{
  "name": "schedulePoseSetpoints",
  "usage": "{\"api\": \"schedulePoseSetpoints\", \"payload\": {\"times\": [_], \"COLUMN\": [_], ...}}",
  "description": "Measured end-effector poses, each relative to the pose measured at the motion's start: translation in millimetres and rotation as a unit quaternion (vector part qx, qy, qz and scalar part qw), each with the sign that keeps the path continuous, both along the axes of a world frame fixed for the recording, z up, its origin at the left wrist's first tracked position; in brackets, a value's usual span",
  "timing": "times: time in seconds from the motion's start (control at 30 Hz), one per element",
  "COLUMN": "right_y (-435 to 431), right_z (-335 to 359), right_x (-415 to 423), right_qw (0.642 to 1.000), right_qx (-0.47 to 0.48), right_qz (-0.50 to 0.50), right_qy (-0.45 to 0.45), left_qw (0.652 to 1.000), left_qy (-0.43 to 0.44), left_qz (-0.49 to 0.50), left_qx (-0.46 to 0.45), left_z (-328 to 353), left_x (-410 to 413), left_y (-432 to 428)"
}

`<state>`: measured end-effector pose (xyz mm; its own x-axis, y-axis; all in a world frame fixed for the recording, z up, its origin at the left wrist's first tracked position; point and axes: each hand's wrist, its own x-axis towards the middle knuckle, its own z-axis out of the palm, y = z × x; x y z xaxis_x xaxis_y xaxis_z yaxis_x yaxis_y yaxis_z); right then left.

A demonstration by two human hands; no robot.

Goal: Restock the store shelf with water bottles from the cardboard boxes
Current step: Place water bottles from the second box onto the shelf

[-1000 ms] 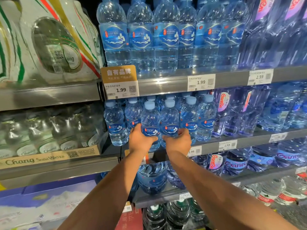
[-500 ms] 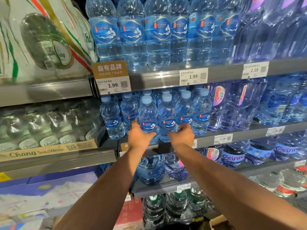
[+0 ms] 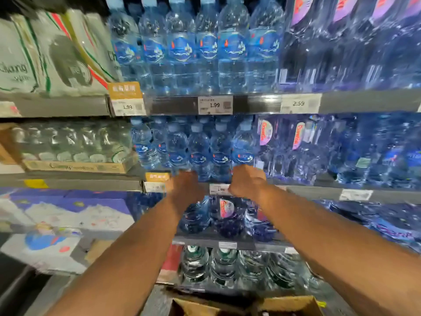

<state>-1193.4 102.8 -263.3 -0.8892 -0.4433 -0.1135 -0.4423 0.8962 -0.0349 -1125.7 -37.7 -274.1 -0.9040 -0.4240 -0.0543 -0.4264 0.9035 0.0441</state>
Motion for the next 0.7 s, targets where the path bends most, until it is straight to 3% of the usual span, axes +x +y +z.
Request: {"api": "schedulePoseSetpoints", "payload": {"times": [0.2,0.5,0.7], "right_y": [39.1,102.6,139.7], "right_z": [24.1,34.7,7.9], "right_x": [13.2,64.1,120.1], "right_qw": [0.998,0.998,0.999], "right_qx": [0.036,-0.044,0.007], "right_qz": [0.050,0.012,-0.024], "right_qy": [0.023,0.050,0.043], "left_qw": [1.000,0.998,0.996], "left_qy": [-0.006,0.034,0.025], "left_qz": [-0.006,-0.057,-0.089], "left_qx": [-0.012,-0.020,0.019], "left_z": [25.1,22.1,5.1], "left_x": [7.7,48.2,99.6], "left_y": [45.6,115.6,157.2]}}
